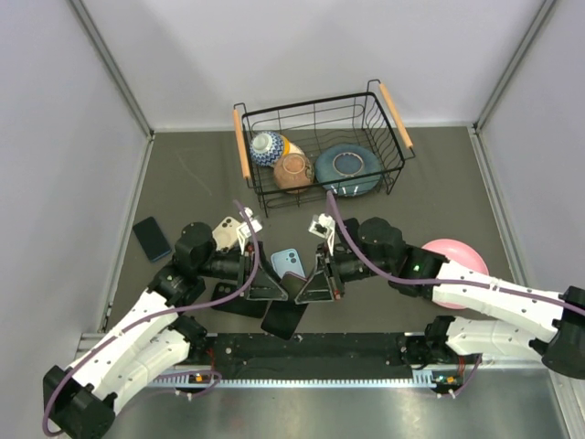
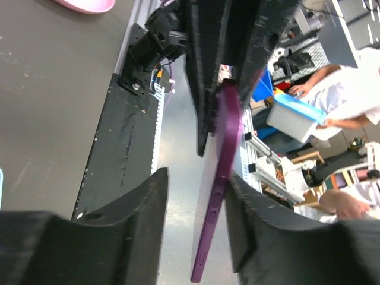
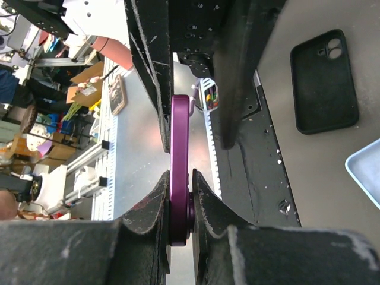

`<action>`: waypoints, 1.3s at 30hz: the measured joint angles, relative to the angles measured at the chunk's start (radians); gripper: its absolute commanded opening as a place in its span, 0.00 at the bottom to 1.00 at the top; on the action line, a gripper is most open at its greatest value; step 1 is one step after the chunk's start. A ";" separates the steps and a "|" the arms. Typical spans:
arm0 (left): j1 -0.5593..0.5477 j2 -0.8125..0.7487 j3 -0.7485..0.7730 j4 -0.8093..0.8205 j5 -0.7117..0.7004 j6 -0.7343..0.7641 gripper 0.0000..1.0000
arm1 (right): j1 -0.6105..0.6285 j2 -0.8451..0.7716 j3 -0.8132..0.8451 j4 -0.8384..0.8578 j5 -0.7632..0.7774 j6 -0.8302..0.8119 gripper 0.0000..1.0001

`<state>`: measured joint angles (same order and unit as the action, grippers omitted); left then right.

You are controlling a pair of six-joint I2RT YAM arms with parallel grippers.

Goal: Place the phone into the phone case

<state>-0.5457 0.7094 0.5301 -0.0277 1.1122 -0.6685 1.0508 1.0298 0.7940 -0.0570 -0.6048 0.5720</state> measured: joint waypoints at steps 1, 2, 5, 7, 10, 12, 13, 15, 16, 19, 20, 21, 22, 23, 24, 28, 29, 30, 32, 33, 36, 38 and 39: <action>-0.001 0.001 -0.003 0.013 0.007 -0.013 0.22 | -0.003 0.006 0.000 0.012 -0.007 0.006 0.01; -0.002 0.002 -0.004 0.029 0.020 -0.024 0.15 | -0.010 0.011 -0.001 0.023 -0.014 0.014 0.05; -0.004 0.010 -0.004 0.080 0.040 -0.046 0.00 | -0.046 0.015 -0.018 0.062 -0.036 0.055 0.20; -0.004 0.014 -0.004 0.096 0.033 -0.058 0.00 | -0.069 0.015 -0.047 0.119 -0.062 0.090 0.33; -0.004 0.026 -0.004 0.091 -0.005 -0.086 0.00 | -0.101 -0.001 -0.097 0.220 -0.051 0.147 0.52; -0.004 0.027 -0.004 0.087 -0.043 -0.106 0.00 | -0.110 -0.018 -0.133 0.297 -0.037 0.185 0.62; -0.004 0.026 -0.005 0.090 -0.066 -0.123 0.00 | -0.111 -0.026 -0.150 0.329 -0.032 0.204 0.63; -0.004 0.024 -0.013 0.112 -0.116 -0.161 0.00 | -0.111 -0.045 -0.201 0.412 -0.014 0.240 0.62; -0.004 0.021 -0.022 0.126 -0.136 -0.181 0.00 | -0.111 -0.055 -0.231 0.444 0.002 0.262 0.55; -0.006 0.001 -0.060 0.172 -0.209 -0.240 0.00 | -0.111 -0.066 -0.299 0.508 0.041 0.306 0.45; -0.006 -0.008 -0.073 0.188 -0.234 -0.258 0.00 | -0.111 -0.066 -0.318 0.524 0.054 0.322 0.44; -0.006 -0.014 -0.085 0.203 -0.261 -0.275 0.00 | -0.111 -0.066 -0.330 0.532 0.063 0.330 0.42; -0.006 -0.020 -0.097 0.219 -0.284 -0.291 0.00 | -0.111 -0.066 -0.340 0.540 0.077 0.343 0.39; -0.006 -0.025 -0.109 0.236 -0.304 -0.306 0.00 | -0.111 -0.066 -0.345 0.544 0.091 0.355 0.38; -0.007 -0.031 -0.122 0.254 -0.323 -0.325 0.00 | -0.111 -0.066 -0.348 0.547 0.107 0.365 0.37; -0.011 -0.064 -0.178 0.346 -0.387 -0.391 0.00 | -0.113 -0.065 -0.367 0.596 0.165 0.408 0.29; -0.012 -0.077 -0.197 0.374 -0.406 -0.410 0.00 | -0.113 -0.064 -0.386 0.639 0.185 0.425 0.25; -0.013 -0.084 -0.208 0.387 -0.417 -0.419 0.00 | -0.113 -0.062 -0.398 0.661 0.195 0.435 0.21; -0.013 -0.099 -0.231 0.411 -0.442 -0.441 0.00 | -0.113 -0.053 -0.425 0.709 0.224 0.463 0.06; -0.013 -0.103 -0.237 0.419 -0.450 -0.448 0.01 | -0.113 -0.047 -0.431 0.721 0.237 0.474 0.00; -0.013 -0.111 -0.242 0.418 -0.473 -0.456 0.54 | -0.114 -0.039 -0.441 0.752 0.254 0.499 0.00; -0.013 -0.124 -0.240 0.382 -0.511 -0.438 0.64 | -0.116 -0.039 -0.440 0.752 0.257 0.494 0.00; -0.011 -0.130 -0.235 0.343 -0.541 -0.426 0.68 | -0.117 -0.039 -0.439 0.741 0.256 0.488 0.00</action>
<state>-0.5571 0.5793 0.2947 0.3157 0.5716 -1.0950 0.9337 0.9909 0.3550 0.6842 -0.3492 1.0595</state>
